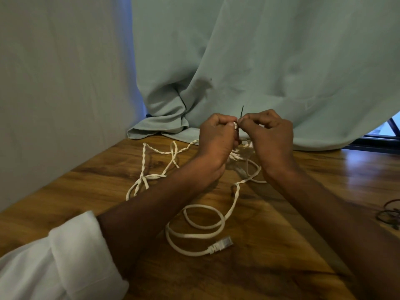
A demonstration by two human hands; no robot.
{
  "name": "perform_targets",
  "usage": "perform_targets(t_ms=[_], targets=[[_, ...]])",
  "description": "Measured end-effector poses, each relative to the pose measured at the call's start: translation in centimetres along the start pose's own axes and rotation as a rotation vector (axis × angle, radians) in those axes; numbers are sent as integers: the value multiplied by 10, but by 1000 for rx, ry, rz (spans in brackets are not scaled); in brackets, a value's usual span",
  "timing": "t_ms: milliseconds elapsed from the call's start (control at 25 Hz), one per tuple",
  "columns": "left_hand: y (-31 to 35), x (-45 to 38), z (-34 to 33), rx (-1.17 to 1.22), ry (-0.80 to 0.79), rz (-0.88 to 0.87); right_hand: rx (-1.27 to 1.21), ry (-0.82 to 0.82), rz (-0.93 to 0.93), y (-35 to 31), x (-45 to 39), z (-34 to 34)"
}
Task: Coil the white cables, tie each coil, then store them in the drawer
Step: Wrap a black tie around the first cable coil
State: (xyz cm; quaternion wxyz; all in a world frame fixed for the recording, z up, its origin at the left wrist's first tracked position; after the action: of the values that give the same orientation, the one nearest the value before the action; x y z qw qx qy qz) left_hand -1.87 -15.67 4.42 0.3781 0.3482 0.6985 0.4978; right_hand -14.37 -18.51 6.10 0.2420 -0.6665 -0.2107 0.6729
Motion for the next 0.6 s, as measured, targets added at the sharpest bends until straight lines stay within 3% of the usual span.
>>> perform_targets(t_ms=[160, 600], targets=[[4, -2, 1, -114, 28, -144, -86, 56, -79, -2, 0, 0], [-13, 1, 1, -148, 80, -48, 520, -73, 202, -18, 12, -4]])
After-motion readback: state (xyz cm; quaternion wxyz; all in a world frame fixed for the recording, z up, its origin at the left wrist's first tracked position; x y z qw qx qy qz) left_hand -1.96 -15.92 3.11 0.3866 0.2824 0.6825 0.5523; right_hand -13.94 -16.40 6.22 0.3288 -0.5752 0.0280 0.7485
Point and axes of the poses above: each hand's wrist, its own x-axis away from the middle knuckle, its own z-axis out of the back of the hand, y = z × x, the point moved 4 cm from there along -x, towards the middle knuckle, and after that the axes turned 10 degrees about z, right-handed, at the moved point
